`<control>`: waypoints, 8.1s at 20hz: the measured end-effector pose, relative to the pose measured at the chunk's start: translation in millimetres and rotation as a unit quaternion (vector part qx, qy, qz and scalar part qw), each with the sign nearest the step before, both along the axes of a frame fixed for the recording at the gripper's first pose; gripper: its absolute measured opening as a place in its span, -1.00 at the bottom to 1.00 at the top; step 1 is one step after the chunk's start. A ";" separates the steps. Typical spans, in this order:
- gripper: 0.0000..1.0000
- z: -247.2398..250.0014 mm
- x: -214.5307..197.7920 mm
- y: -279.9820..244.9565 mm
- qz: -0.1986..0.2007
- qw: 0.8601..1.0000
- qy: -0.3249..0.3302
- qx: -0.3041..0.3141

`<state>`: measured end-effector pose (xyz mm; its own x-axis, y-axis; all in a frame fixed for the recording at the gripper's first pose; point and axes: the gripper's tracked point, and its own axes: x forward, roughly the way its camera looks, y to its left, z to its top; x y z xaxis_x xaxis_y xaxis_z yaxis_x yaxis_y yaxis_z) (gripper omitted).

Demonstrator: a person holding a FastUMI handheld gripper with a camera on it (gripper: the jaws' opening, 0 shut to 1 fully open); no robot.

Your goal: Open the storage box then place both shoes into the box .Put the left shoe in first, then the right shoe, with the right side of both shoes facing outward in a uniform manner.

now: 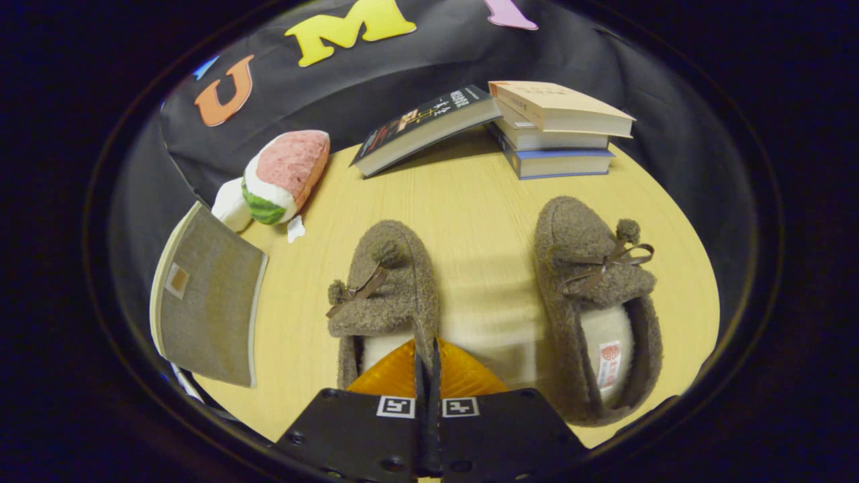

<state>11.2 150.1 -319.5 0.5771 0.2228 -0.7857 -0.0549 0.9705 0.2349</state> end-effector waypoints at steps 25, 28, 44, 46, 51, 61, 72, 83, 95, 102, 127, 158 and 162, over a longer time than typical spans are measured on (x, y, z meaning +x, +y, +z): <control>-1.00 138.8 -74.2 364.8 0.028 0.991 0.043 0.123; -1.00 107.2 -70.5 378.0 -0.001 0.990 0.079 0.115; 0.37 81.7 -67.1 398.0 0.034 0.994 0.071 0.072; 0.65 106.4 -66.0 389.0 0.053 0.996 0.033 0.068; 0.93 173.3 -76.6 354.2 0.084 0.992 -0.053 0.073; 0.92 261.3 -72.3 136.1 0.082 0.973 -0.217 0.017; 0.92 121.0 -35.8 -140.0 -0.019 0.990 -0.111 -0.080; 0.07 5.1 11.1 -168.8 0.013 0.997 0.025 -0.075; -0.99 42.2 3.0 -148.6 -0.077 0.996 0.033 -0.017; -1.00 138.1 -13.6 -60.2 -0.109 0.994 -0.012 0.020; -0.99 115.0 -50.4 306.7 -0.009 0.997 0.067 -0.023; 0.89 310.6 -90.2 190.4 0.007 0.956 -0.291 -0.037; 0.89 354.4 -113.3 123.3 -0.026 0.934 -0.354 -0.037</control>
